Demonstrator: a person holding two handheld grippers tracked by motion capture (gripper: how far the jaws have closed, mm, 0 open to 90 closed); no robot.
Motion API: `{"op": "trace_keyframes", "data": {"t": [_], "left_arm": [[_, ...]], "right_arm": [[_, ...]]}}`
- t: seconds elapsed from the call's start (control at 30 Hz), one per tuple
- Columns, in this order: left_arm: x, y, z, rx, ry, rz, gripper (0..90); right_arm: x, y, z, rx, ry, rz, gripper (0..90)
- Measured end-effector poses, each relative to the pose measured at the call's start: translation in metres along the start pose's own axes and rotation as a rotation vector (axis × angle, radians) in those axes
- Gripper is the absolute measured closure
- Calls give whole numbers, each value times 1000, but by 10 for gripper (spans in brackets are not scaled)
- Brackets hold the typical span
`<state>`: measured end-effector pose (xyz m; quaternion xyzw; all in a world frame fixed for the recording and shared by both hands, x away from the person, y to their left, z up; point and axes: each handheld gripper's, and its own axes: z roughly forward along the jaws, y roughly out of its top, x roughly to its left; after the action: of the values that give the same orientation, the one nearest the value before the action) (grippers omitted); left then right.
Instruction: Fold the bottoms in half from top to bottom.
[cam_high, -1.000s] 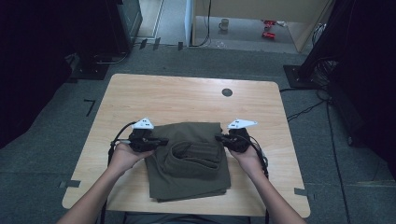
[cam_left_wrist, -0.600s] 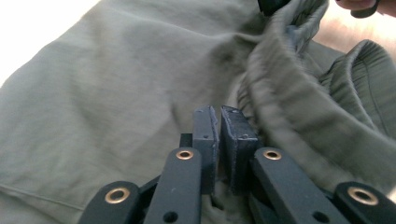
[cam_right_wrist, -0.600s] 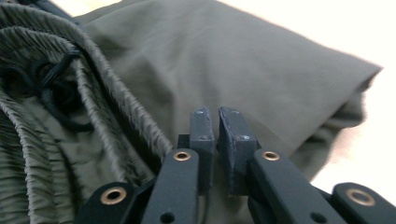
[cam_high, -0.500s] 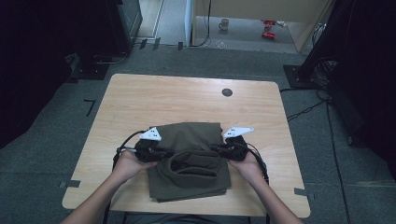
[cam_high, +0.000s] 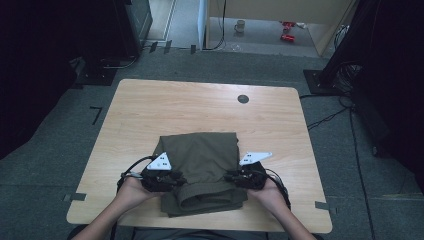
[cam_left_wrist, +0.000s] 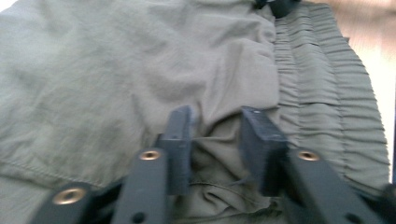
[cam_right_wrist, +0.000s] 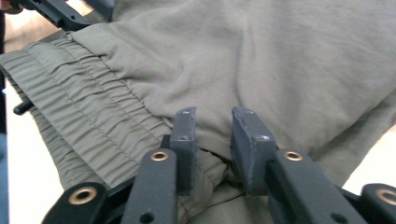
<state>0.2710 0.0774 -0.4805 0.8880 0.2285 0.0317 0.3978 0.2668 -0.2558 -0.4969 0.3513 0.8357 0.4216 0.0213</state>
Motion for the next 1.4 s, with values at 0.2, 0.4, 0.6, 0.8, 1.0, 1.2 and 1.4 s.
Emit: {"op": "trace_keyframes", "data": {"t": [0.2, 0.4, 0.6, 0.8, 1.0, 1.2, 1.4], "left_arm": [[-7, -3, -7, 7, 5, -7, 407], [-18, 8, -12, 48, -73, -147, 537], [-27, -8, 5, 64, -77, -115, 462], [-19, -15, 16, 61, -82, -119, 456], [0, -3, 25, 42, -21, -113, 436], [35, 22, 40, 20, 95, -101, 457], [52, 22, 45, -6, 96, -187, 440]], "right_arm": [[14, -7, -4, 3, 8, -58, 493], [33, -2, -10, -27, -9, -39, 664], [54, -11, 3, 26, -14, -112, 672], [52, -18, 11, 18, -28, -158, 659], [39, -11, 17, -14, -70, -154, 657], [12, 8, 29, -55, -167, -109, 656], [-8, 19, 38, -77, -193, -83, 644]]}}
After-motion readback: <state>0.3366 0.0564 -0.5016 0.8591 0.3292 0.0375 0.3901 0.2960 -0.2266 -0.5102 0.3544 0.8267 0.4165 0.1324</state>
